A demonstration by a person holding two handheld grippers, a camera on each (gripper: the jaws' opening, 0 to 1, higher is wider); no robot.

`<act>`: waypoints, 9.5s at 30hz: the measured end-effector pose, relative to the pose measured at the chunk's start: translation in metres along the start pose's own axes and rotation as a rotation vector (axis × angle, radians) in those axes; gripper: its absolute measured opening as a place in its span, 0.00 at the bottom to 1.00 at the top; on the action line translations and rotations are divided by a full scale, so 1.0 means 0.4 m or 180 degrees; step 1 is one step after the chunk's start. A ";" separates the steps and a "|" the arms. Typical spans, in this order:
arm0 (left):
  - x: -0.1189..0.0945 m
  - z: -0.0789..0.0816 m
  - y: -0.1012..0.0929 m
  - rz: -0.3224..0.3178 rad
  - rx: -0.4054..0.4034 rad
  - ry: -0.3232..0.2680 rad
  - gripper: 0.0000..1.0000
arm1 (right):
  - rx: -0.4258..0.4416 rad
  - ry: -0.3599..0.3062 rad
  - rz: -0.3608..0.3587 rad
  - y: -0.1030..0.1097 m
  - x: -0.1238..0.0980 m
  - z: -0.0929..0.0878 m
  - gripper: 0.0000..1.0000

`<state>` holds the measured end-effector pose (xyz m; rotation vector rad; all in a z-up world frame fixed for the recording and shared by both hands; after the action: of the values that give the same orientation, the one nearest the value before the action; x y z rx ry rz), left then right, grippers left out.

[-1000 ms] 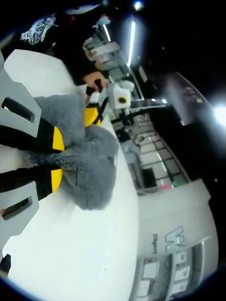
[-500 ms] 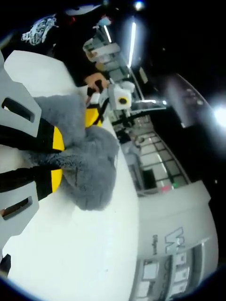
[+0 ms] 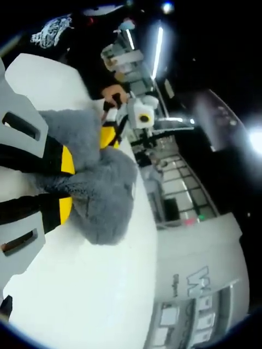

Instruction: Open the folded towel by lifting each exposed corner and separating the folded layers until the towel lies flat within the target outline without major curled edges

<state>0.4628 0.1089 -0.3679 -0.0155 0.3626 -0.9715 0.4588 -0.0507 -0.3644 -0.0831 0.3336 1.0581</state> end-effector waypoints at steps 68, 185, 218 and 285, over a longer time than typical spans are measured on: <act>-0.178 0.123 -0.024 0.1467 0.0693 -0.0351 1.00 | -0.0641 0.0114 -0.1108 -0.125 -0.146 0.142 0.83; -0.080 -0.012 -0.228 0.1065 -0.2935 -0.2127 0.56 | -0.2308 0.2219 0.0488 0.029 -0.038 0.533 0.71; -0.081 -0.035 -0.167 0.1495 -0.2651 -0.1883 0.34 | -0.2096 0.2448 0.0759 -0.003 0.136 0.398 0.68; -0.067 -0.017 -0.187 0.1230 -0.2566 -0.2003 0.06 | -0.1984 0.2886 0.1095 -0.028 0.310 0.184 0.43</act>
<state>0.3869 0.0893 -0.3535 -0.9314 0.1408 -0.3514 0.5407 0.0647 -0.3339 -1.1187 0.8404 1.3936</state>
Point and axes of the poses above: the point that each gripper's makers call its tool centre point, and the gripper's own axes: x roughly forward along the fingers, y roughly to its left, z roughly out of its top, the point moved 3 cm from there along -x, roughly backward along the fingers, and after that the axes turned 1 degree about -x, right-handed, at the moved point
